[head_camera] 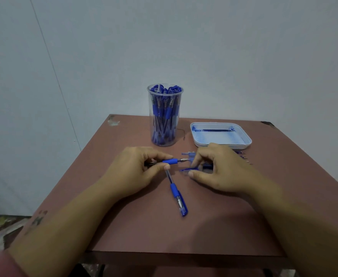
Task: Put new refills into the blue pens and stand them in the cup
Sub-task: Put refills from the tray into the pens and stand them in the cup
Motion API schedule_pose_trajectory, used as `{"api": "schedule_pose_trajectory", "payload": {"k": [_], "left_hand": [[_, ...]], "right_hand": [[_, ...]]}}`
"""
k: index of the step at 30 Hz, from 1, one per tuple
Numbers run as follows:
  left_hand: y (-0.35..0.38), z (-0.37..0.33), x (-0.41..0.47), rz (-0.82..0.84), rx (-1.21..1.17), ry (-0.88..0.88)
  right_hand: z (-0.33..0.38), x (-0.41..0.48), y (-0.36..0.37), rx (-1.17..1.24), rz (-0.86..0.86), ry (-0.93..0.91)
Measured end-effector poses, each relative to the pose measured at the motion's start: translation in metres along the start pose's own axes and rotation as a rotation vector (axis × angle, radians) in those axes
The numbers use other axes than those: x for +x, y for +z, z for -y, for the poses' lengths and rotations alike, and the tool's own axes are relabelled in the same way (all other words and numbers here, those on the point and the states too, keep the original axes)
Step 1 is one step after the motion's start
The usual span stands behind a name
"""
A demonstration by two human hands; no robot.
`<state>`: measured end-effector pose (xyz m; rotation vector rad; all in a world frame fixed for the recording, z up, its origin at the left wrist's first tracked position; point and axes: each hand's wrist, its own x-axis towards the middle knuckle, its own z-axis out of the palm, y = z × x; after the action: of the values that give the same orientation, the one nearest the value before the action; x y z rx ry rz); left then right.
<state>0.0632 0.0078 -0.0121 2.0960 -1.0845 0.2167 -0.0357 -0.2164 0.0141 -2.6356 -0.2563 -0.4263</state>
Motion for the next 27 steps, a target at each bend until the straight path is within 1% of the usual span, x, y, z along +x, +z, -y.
{"api": "schedule_pose_trajectory", "payload": {"k": [3, 6, 8, 10, 12, 17, 19, 22, 27], "left_hand": [[0.0, -0.001, 0.0, -0.002, 0.055, 0.021], [-0.002, -0.001, 0.0, -0.012, 0.094, 0.026], [-0.002, 0.0, 0.0, -0.02, 0.105, 0.033], [-0.002, 0.002, 0.001, -0.031, 0.103, 0.047], [-0.002, 0.002, 0.001, -0.05, 0.113, 0.056], [-0.002, 0.0, 0.001, -0.065, 0.114, 0.085], [-0.002, -0.001, 0.001, -0.066, 0.113, 0.091], [-0.001, -0.002, 0.0, -0.062, 0.122, 0.098], [-0.001, -0.002, -0.001, -0.064, 0.145, 0.092]], "right_hand": [[0.003, -0.001, 0.0, -0.142, 0.051, -0.028], [0.002, -0.002, 0.001, -0.181, 0.052, -0.059], [0.002, -0.001, 0.004, -0.128, -0.022, -0.048], [0.004, 0.002, 0.007, -0.014, -0.1, 0.011], [0.006, 0.004, 0.011, 0.068, -0.112, 0.055], [0.005, 0.006, 0.019, 0.123, -0.151, 0.091], [0.006, 0.007, 0.02, 0.172, -0.138, 0.102], [0.006, 0.008, 0.021, 0.23, -0.074, 0.094], [0.005, 0.01, 0.022, 0.266, -0.079, 0.053]]}}
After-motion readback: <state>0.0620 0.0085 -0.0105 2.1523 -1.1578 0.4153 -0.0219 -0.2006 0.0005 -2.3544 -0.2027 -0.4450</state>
